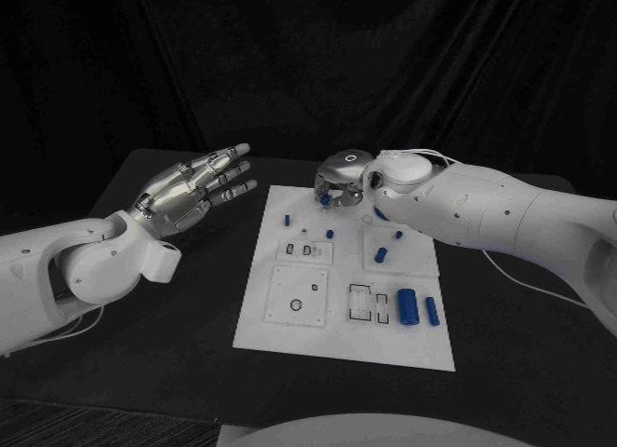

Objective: Assemble the parts on the task board

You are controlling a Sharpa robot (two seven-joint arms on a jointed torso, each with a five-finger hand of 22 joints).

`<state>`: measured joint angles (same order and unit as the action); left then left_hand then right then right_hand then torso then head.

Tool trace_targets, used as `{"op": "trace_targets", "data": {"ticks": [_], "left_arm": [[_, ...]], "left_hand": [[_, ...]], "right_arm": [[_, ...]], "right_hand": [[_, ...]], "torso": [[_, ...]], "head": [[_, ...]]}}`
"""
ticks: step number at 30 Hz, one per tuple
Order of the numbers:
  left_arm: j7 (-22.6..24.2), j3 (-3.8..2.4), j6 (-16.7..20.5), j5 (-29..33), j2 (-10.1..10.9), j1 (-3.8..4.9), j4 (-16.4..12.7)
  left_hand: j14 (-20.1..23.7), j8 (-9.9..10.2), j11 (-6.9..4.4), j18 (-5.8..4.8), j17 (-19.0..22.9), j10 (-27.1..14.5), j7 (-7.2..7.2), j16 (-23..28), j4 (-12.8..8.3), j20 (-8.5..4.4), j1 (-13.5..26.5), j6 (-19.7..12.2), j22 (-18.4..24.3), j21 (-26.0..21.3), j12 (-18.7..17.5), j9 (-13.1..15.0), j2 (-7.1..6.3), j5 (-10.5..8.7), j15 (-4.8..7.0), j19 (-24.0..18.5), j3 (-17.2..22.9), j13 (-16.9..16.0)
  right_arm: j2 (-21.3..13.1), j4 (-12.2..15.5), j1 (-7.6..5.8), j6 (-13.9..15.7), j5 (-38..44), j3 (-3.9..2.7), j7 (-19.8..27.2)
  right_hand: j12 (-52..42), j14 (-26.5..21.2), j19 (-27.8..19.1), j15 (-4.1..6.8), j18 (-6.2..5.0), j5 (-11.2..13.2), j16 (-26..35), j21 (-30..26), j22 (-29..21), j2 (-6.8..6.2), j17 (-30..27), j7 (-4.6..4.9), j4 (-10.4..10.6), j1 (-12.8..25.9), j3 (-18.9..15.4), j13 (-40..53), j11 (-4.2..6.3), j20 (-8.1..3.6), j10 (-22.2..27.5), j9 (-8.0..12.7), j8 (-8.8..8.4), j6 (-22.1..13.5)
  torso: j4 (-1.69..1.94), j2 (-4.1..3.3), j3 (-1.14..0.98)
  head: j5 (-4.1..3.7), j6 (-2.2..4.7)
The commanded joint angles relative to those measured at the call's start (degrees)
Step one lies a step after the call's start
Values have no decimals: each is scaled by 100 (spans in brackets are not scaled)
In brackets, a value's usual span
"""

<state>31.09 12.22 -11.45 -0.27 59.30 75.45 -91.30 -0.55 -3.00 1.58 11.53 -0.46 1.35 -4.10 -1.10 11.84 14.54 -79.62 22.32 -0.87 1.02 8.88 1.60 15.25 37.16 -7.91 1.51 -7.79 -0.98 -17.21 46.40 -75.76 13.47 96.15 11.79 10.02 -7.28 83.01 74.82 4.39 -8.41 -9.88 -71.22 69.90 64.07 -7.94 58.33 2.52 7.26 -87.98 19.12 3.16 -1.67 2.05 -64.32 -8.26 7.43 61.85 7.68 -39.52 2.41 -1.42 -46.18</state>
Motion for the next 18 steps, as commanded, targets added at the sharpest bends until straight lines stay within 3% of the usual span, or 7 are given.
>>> {"op": "trace_targets", "data": {"ticks": [1,12,18], "left_arm": [[107,-7,-102,-16,-30,17,23],[78,-7,-130,-16,-43,17,69],[58,-6,-147,-16,-37,16,87]], "left_hand": [[-44,-89,71,-127,-15,3,-1,-60,-34,23,-42,19,-23,77,105,100,-47,70,-49,57,247,-60],[-46,-87,80,-128,-16,5,-10,-64,-33,31,-56,15,-24,78,113,100,-27,83,-60,59,272,-60],[-48,-86,86,-129,-17,6,-14,-68,-38,37,-75,12,-24,79,116,99,-14,104,-67,60,301,-60]], "right_arm": [[18,-42,31,48,5,-4,-164],[-30,-10,54,454,5,-4,-123],[-80,111,50,735,-49,-4,-61]], "right_hand": [[-36,-27,-9,-34,247,-55,-7,148,98,111,4,113,2,6,159,84,57,24,-245,-258,94,62],[-29,-23,27,-38,262,-98,-29,198,176,104,38,117,1,18,157,87,50,29,-267,-271,95,81],[-19,-8,63,-37,275,-102,-56,242,239,90,76,118,11,46,144,87,54,31,-273,-280,96,93]], "torso": [[-1,8,2],[10,11,8],[11,14,11]], "head": [[18,-45],[22,-74],[26,-51]]}}
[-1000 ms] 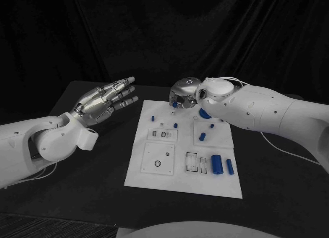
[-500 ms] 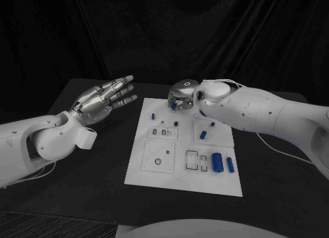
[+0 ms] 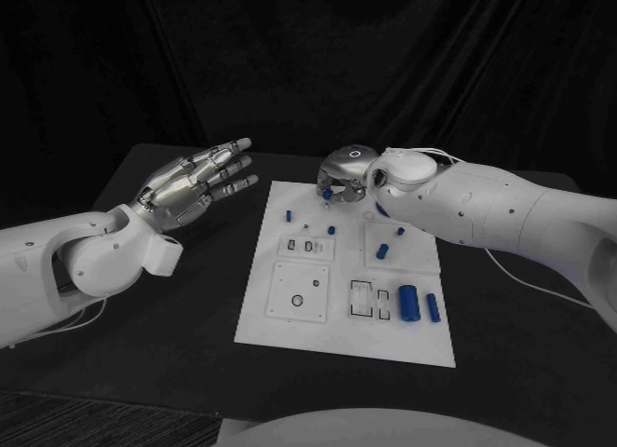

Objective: Assemble the parts on the task board

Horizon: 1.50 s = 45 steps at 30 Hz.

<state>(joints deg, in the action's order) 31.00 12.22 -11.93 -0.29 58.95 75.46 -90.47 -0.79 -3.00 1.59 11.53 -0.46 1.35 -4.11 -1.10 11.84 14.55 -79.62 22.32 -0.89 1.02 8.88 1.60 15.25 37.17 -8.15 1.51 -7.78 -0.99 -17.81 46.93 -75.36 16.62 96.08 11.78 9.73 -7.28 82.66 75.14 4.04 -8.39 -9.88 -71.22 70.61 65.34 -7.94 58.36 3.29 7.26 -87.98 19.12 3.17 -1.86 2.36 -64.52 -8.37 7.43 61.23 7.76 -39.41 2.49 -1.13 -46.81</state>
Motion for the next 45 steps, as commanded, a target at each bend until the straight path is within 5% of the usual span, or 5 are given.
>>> {"op": "trace_targets", "data": {"ticks": [1,11,20,45], "left_arm": [[62,-6,-103,-14,-3,16,8],[20,-6,-134,-14,-35,16,48],[-18,-6,-158,-14,-67,15,67],[-90,-5,-243,-14,-120,15,131]], "left_hand": [[-24,-87,85,-130,-16,5,-14,-68,-42,38,-84,14,-23,80,115,99,-10,111,-44,61,313,-59],[-24,-90,86,-130,-16,4,-18,-71,-55,42,-110,30,-23,81,115,102,0,140,-46,62,349,-58],[-23,-91,87,-130,-16,3,-19,-70,-58,43,-116,31,-23,83,116,102,0,151,-46,64,358,-58],[-25,-93,88,-130,-17,3,-21,-74,-61,44,-123,40,-24,83,119,103,2,166,-46,65,372,-59]], "right_arm": [[-27,76,8,455,-66,-3,-27],[-75,150,-25,654,-167,-3,-74],[-53,13,-30,269,-172,-3,-291],[-69,-33,-10,7,99,-3,-594]], "right_hand": [[-20,28,31,-2,273,-102,-55,171,111,90,73,41,11,46,144,87,73,0,-254,-269,96,156],[-15,44,54,1,279,-107,-79,196,147,86,105,37,13,55,142,88,72,0,-264,-275,94,162],[51,46,42,-10,274,-170,-79,185,147,81,101,52,-18,20,185,75,48,6,-215,-275,35,95],[89,36,31,-24,274,-208,-68,179,154,65,83,78,-34,16,207,73,23,17,-196,-275,-4,58]], "torso": [[3,7,1],[-10,19,-5],[-5,26,2],[6,29,-3]], "head": [[-4,15],[-18,10],[-18,-28],[-12,-112]]}}
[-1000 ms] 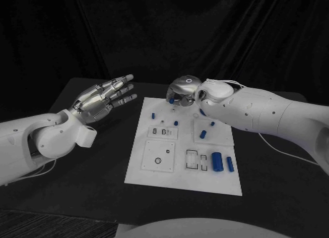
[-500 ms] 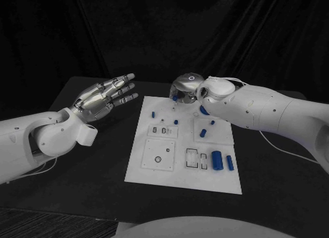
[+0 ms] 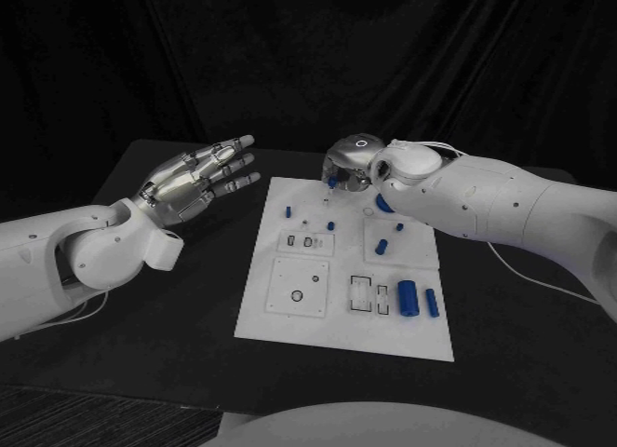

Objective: Assemble the parts on the task board

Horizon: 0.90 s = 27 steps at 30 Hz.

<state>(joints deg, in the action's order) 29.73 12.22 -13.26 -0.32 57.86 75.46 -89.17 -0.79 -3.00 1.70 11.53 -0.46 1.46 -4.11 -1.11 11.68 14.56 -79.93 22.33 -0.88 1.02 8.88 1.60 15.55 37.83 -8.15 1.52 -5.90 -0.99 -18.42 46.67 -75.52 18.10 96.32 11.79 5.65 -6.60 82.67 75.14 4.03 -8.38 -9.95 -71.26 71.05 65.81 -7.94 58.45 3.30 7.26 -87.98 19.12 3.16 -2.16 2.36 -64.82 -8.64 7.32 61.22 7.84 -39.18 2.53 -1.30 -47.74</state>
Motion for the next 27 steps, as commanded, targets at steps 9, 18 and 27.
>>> {"op": "trace_targets", "data": {"ticks": [9,18,27], "left_arm": [[21,-5,-135,-12,-37,14,25],[-1,-5,-148,-12,-33,14,27],[-24,-5,-164,-12,-32,14,33]], "left_hand": [[-24,-95,81,-130,-17,-7,-24,-74,-45,45,-98,43,-25,84,120,103,-25,107,-47,66,195,-58],[-24,-95,81,-130,-17,-7,-24,-74,-45,45,-98,43,-25,84,120,103,-25,107,-47,66,195,-58],[-25,-95,84,-130,-18,-6,-28,-77,-44,45,-100,43,-25,86,123,103,-23,111,-48,67,205,-59]], "right_arm": [[19,-37,30,-215,77,-3,-179],[79,-114,89,-189,77,-3,-145],[153,-235,130,-142,77,-4,-117]], "right_hand": [[37,29,26,-30,273,-202,-61,131,108,62,69,82,-33,21,214,72,47,22,-153,-247,-9,42],[40,28,23,-31,272,-200,-61,128,106,66,70,84,-30,25,217,72,46,23,-153,-247,-12,40],[43,25,24,-35,274,-194,-60,132,116,75,70,90,-19,43,219,75,43,27,-160,-249,-18,40]], "torso": [[-7,9,-6],[-8,5,-2],[1,9,-2]], "head": [[9,-64],[13,-76],[-13,-97]]}}
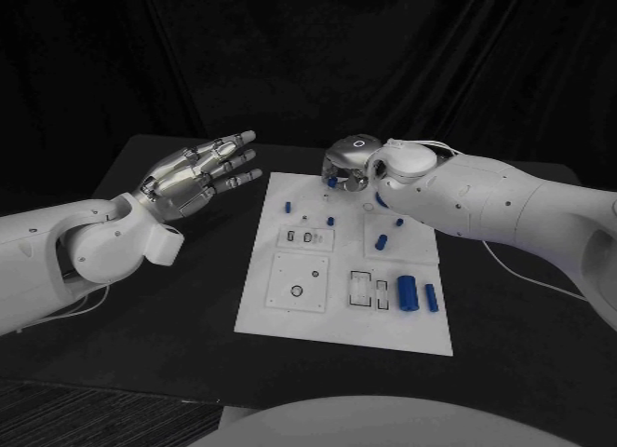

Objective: Assemble the parts on the task board

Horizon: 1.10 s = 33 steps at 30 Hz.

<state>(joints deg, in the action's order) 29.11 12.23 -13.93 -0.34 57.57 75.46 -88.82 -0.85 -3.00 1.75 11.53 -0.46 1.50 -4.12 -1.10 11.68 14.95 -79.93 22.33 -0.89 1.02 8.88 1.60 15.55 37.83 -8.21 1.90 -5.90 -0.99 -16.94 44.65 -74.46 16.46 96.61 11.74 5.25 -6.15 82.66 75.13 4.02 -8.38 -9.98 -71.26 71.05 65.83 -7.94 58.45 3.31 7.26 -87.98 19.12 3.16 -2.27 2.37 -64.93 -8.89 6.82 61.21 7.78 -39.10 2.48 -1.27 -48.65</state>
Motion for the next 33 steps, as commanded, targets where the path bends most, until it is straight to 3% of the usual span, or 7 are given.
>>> {"op": "trace_targets", "data": {"ticks": [1,7,12,19,22,27,33], "left_arm": [[35,-6,-99,-10,-3,14,0],[24,-6,-110,-10,-3,14,9],[15,-6,-123,-10,-8,13,11],[4,-5,-129,-10,-11,13,23],[-2,-5,-135,-10,-2,12,23],[-11,-5,-154,-10,7,10,38],[-20,-5,-186,-10,12,5,84]], "left_hand": [[-19,-95,79,-130,-18,-11,-27,-77,-44,6,-100,42,-25,86,123,103,-23,111,-42,29,205,-59],[-20,-97,81,-130,-18,-9,-29,-79,-43,6,-101,49,-25,85,131,104,-22,112,-42,29,210,-60],[-20,-97,81,-130,-18,-9,-29,-79,-43,6,-101,49,-25,85,131,104,-22,112,-42,29,210,-60],[-20,-97,81,-130,-18,-9,-29,-79,-43,6,-101,49,-25,85,131,104,-22,112,-42,29,210,-60],[-20,-97,81,-130,-18,-9,-29,-79,-43,6,-101,49,-25,85,131,104,-22,112,-42,29,210,-60],[-21,-97,88,-130,-18,-9,-35,-80,-40,8,-102,49,-26,87,131,104,-22,113,-43,31,219,-60],[-26,-97,96,-130,-21,-6,-40,-90,-37,8,-102,48,-25,86,146,104,-19,114,-44,29,227,-62]], "right_arm": [[12,-40,28,18,47,1,-74],[48,-62,45,-25,47,1,-72],[63,-70,58,-48,47,1,-77],[34,-53,61,-115,47,1,-204],[-23,-5,59,-73,47,1,-258],[-229,213,10,91,42,2,-362],[-795,876,-238,600,38,3,-465]], "right_hand": [[-1,26,25,-34,273,-191,-60,132,114,75,70,89,-19,43,219,75,54,27,-148,-224,32,41],[11,22,23,-38,273,-185,-57,131,118,73,66,91,-13,58,220,74,53,31,-139,-223,18,26],[184,4,2,-76,271,-183,-60,115,143,19,68,87,6,101,303,59,0,67,115,-103,-265,-397],[260,-129,-149,-142,229,-72,82,-74,39,-103,-139,-470,-76,194,201,43,-70,144,1513,278,-324,-1496],[239,-283,-318,-139,184,56,220,-296,-108,-58,-343,-672,-133,222,-160,50,-36,153,2218,522,-363,-2575],[253,-400,-453,-155,143,98,316,-503,-236,-123,-498,-718,40,152,-592,27,-41,164,2742,588,-389,-2966],[-48,-438,-526,-192,104,176,351,-700,-341,-162,-585,-623,496,132,-862,94,-95,186,2110,563,-347,-2786]], "torso": [[8,2,3],[8,2,6],[4,2,7],[2,5,4],[4,4,3],[3,5,3],[-10,10,-2]], "head": [[-15,-7],[-18,-8],[-4,-20],[3,-35],[8,-36],[17,-22],[40,-1]]}}
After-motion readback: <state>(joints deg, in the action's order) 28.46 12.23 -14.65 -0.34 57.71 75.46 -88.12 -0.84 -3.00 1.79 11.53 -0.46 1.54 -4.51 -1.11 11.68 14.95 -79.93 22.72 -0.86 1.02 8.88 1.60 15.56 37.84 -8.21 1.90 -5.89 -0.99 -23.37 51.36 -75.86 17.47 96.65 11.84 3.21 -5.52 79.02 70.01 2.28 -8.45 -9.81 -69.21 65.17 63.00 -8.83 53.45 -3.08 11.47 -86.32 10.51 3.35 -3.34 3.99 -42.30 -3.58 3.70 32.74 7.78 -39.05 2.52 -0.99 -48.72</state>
